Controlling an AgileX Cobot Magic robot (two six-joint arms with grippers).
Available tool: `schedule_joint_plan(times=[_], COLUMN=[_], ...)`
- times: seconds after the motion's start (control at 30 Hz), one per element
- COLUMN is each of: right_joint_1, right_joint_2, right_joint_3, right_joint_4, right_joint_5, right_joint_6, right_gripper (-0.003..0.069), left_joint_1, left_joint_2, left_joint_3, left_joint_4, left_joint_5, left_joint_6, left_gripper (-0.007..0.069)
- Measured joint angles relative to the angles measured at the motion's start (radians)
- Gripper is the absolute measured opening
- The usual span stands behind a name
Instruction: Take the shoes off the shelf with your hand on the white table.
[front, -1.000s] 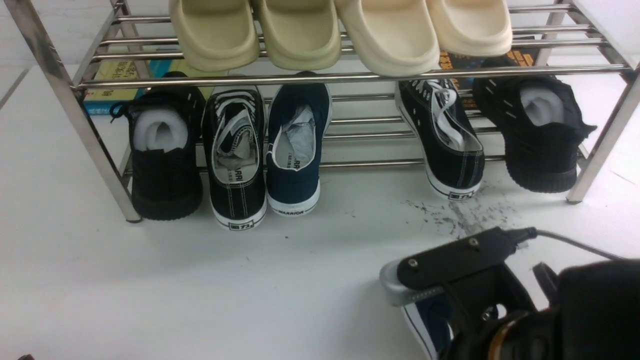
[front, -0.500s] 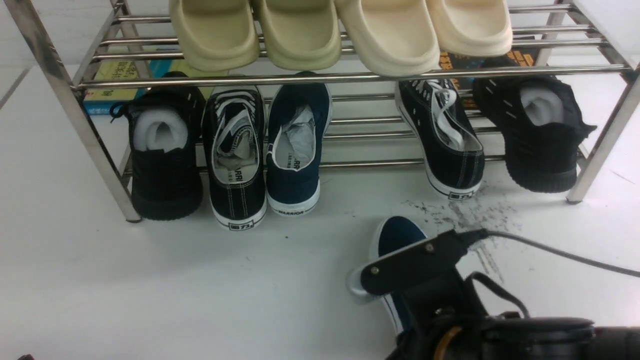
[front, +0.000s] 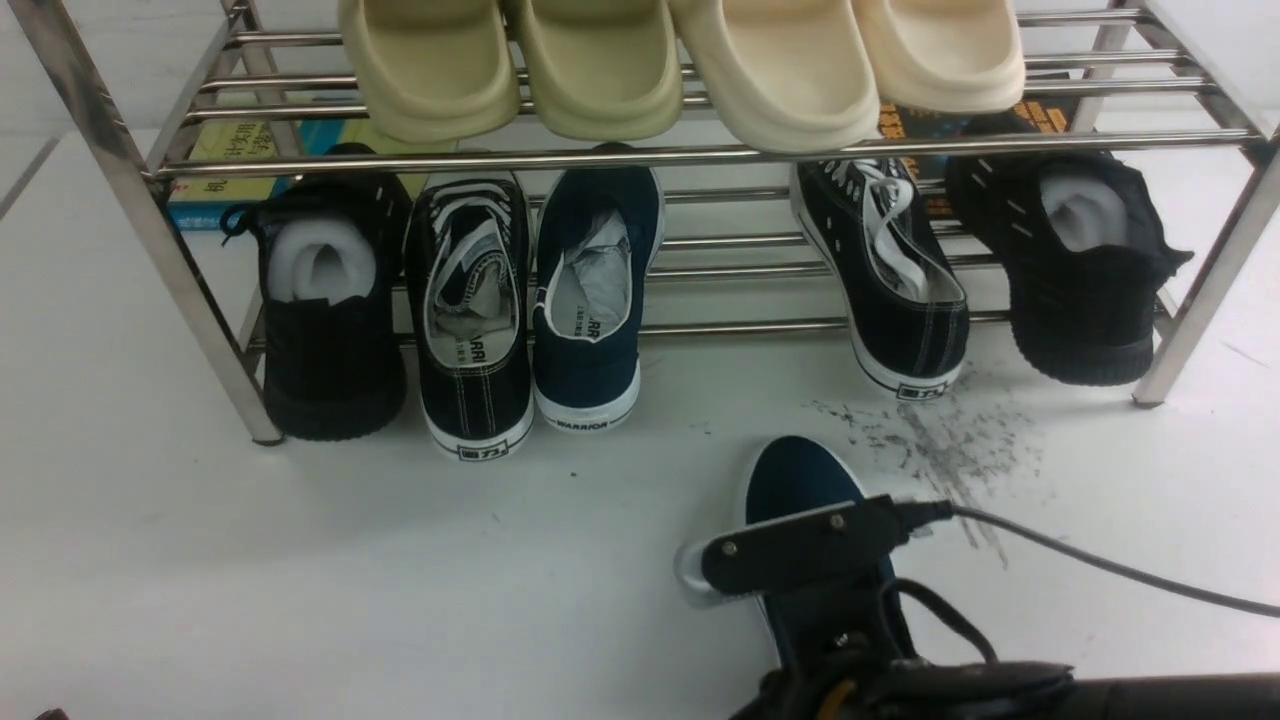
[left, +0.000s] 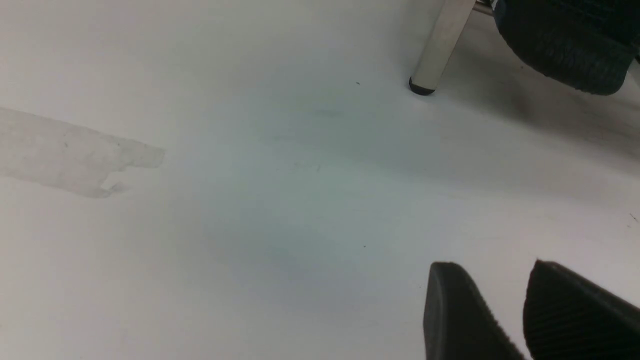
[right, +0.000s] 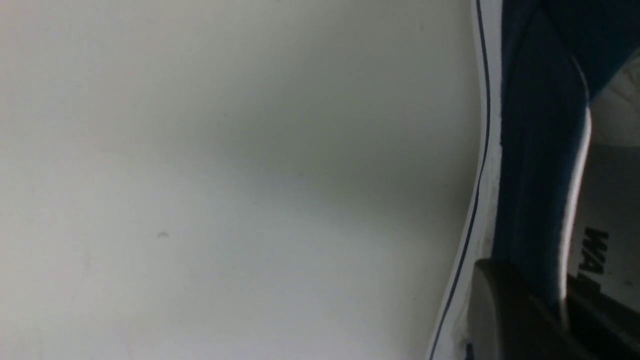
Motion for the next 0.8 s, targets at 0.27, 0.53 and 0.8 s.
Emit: schedule_joint_plan(times=[0.27,0.53,0.8], right_joint_1=[0.0,0.0,-0.001], right_joint_2=[0.002,0.006,-0.027], right_joint_3=[0.0,0.0,-0.019], right_joint_4=[-0.066,-0.062,-0.033], right_joint_5=[0.003,0.012,0.033], right_joint_6=[0.089,0.089,0.071], right_gripper=[0.0057,0.0121,0.0397], left_joint_1=[0.0,0.0,0.0], left_joint_2=[0.0,0.0,0.0], left_joint_3=[0.0,0.0,0.0], left_joint_4=[0.0,0.0,0.0], left_joint_5=[0.0,0.0,0.0], left_joint_6=[0.0,0.0,0.0], left_gripper=[0.0239,0.0239,0.0239])
